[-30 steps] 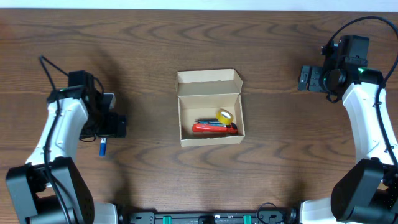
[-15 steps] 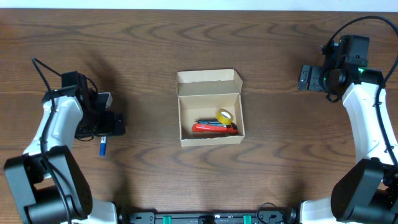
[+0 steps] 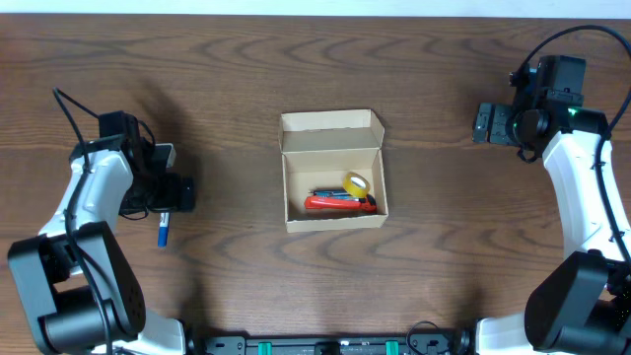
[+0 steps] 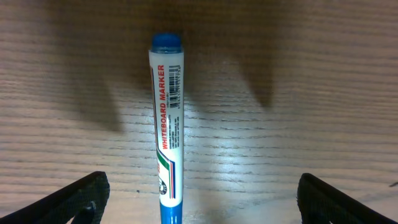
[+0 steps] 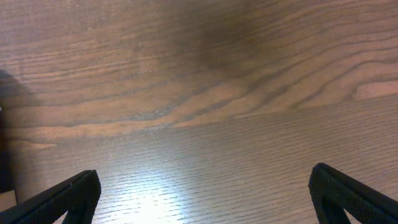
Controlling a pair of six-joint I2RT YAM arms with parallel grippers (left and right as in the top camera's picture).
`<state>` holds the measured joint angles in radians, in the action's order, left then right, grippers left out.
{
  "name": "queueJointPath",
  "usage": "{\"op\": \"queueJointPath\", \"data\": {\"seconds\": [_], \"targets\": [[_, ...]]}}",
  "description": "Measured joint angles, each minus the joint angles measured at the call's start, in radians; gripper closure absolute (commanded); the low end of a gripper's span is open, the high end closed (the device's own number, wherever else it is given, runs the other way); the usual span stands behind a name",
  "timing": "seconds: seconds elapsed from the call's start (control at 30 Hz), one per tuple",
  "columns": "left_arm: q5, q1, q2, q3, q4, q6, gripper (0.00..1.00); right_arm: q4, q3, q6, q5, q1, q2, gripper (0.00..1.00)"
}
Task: Pack container
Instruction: 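Lower left gripper over the blue-capped marker and close on it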
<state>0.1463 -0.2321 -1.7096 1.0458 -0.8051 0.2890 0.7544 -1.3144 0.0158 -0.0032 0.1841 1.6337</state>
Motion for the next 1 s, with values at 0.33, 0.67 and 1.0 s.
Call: {"op": "queueJointPath", "data": {"seconds": [0.33, 0.67, 1.0], "targets": [[-0.004, 0.000, -0.076, 0.000, 0.017, -0.005, 0.04, 0.000, 0.000, 0.000, 0.000, 0.000, 0.000, 0.01], [-0.015, 0.000, -0.109, 0.002, 0.021, -0.026, 0.05, 0.000, 0.000, 0.000, 0.000, 0.000, 0.000, 0.01], [-0.024, 0.000, -0.114, 0.006, 0.002, -0.042, 0.05, 0.000, 0.000, 0.000, 0.000, 0.000, 0.000, 0.01]]}}
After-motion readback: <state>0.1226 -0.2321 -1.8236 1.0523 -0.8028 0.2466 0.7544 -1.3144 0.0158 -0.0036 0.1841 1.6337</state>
